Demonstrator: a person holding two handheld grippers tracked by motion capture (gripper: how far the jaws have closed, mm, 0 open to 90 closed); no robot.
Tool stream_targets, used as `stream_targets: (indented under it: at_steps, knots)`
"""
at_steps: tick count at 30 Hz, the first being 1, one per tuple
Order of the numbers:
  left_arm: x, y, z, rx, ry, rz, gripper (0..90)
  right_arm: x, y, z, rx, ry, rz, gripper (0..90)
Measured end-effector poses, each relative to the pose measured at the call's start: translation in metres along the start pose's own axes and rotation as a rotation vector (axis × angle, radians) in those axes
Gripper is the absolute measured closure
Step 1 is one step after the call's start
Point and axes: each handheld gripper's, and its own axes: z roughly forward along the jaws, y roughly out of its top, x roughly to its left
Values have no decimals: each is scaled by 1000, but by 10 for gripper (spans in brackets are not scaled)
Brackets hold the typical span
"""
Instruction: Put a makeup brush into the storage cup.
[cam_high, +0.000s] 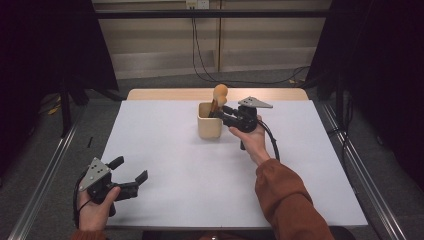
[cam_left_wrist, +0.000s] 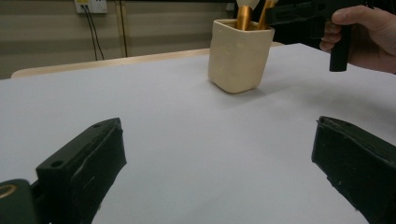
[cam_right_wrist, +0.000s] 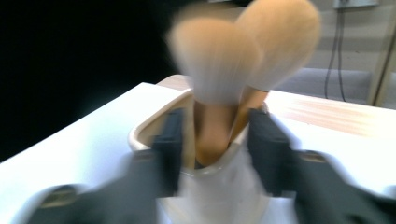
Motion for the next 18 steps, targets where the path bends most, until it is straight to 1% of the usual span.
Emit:
stream_targets:
  at_steps: [2, 6, 11, 12, 13, 14, 17, 18]
  knots:
    - [0, 0, 0, 0, 0, 0, 27, 0, -1, -2, 5, -6, -15, 502]
    - [0, 0, 0, 1, 2, 1, 27, -2, -4, -4, 13, -2, -18, 411]
    - [1, 0, 1, 2, 1, 1, 27, -3, -5, -5, 17, 9, -23, 339]
    - [0, 0, 3, -1, 3, -10, 27, -3, -6, -6, 18, 13, -28, 313]
    - [1, 1, 3, 1, 1, -5, 27, -3, -6, -7, 15, 14, -34, 268]
    - [0, 1, 4, 0, 1, -7, 27, -3, -6, -7, 14, 15, -35, 242]
    - [0, 2, 7, 8, -4, -1, 27, -5, -6, -10, 8, 22, -28, 142]
    - [0, 2, 8, 7, -3, -5, 27, -6, -6, -11, 8, 22, -22, 121]
